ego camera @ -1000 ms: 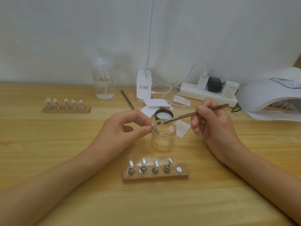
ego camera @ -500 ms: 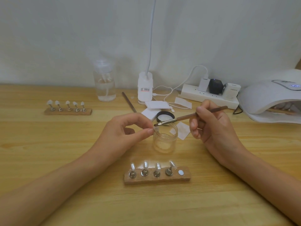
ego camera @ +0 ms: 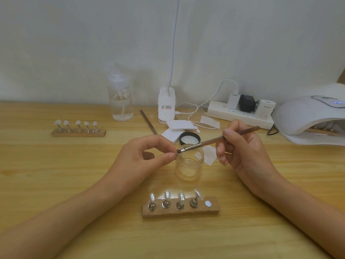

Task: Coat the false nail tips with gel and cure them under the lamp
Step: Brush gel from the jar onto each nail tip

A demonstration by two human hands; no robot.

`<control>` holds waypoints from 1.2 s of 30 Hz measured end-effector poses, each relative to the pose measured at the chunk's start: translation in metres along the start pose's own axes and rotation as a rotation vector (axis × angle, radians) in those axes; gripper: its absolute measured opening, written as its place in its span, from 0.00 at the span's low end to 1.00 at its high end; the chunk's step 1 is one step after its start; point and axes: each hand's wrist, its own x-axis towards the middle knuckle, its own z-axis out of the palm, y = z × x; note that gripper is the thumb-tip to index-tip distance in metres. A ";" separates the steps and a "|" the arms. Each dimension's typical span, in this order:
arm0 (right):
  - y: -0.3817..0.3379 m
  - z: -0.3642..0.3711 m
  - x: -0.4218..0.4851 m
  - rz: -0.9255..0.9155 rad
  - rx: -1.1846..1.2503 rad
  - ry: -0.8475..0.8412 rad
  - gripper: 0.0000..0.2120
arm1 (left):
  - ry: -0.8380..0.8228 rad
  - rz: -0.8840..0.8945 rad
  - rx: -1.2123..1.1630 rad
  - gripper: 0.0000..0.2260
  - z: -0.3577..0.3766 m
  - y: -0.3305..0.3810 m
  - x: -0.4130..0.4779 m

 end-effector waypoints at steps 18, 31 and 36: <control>-0.003 0.000 -0.002 -0.081 -0.056 0.086 0.10 | -0.011 -0.036 -0.007 0.02 -0.001 0.000 -0.001; -0.004 0.002 -0.003 -0.110 -0.061 0.027 0.09 | -0.011 -0.031 0.002 0.06 0.000 0.000 0.000; -0.004 0.002 -0.004 -0.112 -0.161 0.093 0.07 | -0.011 -0.027 -0.001 0.06 0.000 0.000 0.000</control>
